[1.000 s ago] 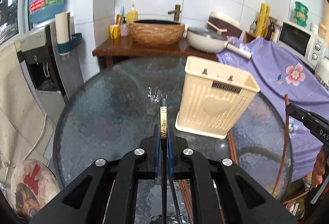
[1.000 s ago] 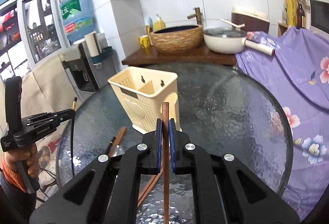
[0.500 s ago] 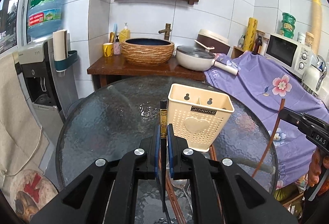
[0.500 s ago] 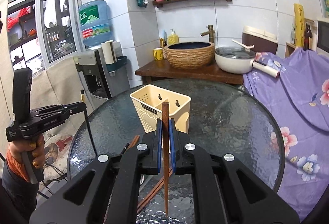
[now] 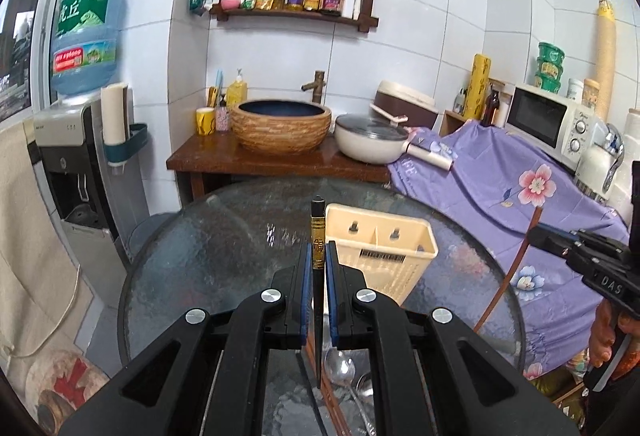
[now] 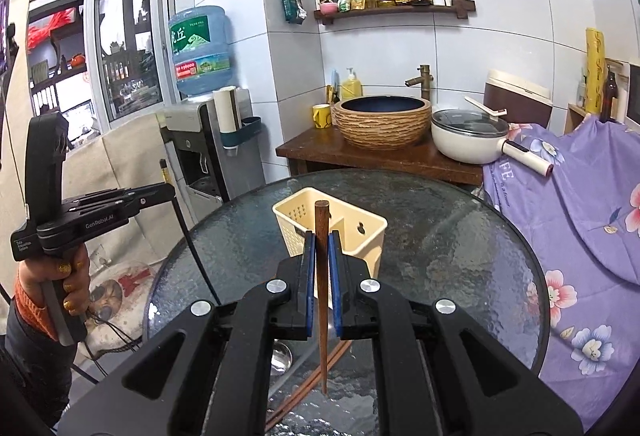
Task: Organize utensils
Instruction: 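Lift the black chopstick with the left tool while the right tool carries the wooden chopstick to the holder, then lower both chopsticks into the cream holder and open both tools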
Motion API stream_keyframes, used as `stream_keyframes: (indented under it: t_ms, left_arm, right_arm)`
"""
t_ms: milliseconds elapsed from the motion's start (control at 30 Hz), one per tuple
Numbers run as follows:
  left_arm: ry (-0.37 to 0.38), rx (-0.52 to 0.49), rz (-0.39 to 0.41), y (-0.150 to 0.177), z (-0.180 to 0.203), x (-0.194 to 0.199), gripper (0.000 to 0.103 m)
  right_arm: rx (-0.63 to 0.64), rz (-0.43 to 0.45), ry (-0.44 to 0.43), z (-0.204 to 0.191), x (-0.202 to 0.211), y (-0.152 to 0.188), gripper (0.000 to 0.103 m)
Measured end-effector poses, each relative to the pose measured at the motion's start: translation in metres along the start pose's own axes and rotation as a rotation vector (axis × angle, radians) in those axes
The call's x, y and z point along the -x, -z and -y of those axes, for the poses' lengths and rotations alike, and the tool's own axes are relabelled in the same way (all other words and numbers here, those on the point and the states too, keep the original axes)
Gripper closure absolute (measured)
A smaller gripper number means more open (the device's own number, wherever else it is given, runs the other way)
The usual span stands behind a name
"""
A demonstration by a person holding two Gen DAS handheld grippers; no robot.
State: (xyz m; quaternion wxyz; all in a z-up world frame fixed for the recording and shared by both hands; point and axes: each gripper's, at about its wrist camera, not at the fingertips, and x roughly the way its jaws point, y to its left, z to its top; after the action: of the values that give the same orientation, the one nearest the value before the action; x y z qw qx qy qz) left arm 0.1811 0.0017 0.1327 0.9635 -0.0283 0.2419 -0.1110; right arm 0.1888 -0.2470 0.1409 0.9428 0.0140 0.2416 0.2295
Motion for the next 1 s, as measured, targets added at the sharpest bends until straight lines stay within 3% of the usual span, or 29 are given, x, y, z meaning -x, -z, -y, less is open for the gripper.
stream_keyframes:
  t_ms: [300,433,567,1000]
  left_arm:
    - [0.056,0.016,0.110,-0.090,0.015,0.009,0.096]
    - [0.032,0.028,0.152,-0.124,0.029,-0.003,0.096]
    - [0.008,0.048,0.149,-0.133,0.036,-0.027,0.096]
    - [-0.031,0.066,0.024,-0.072,0.033,-0.108,0.096]
  right_arm:
    - [-0.010,0.122,-0.019,-0.006,0.016,-0.089,0.096]
    - [-0.008,0.198,0.035,-0.009,0.013,-0.131,0.096]
    - [0.017,0.240,0.119,-0.014,-0.003,-0.154,0.096]
    - [-0.048,0.090,0.160,0.015,-0.089,-0.083,0.096]
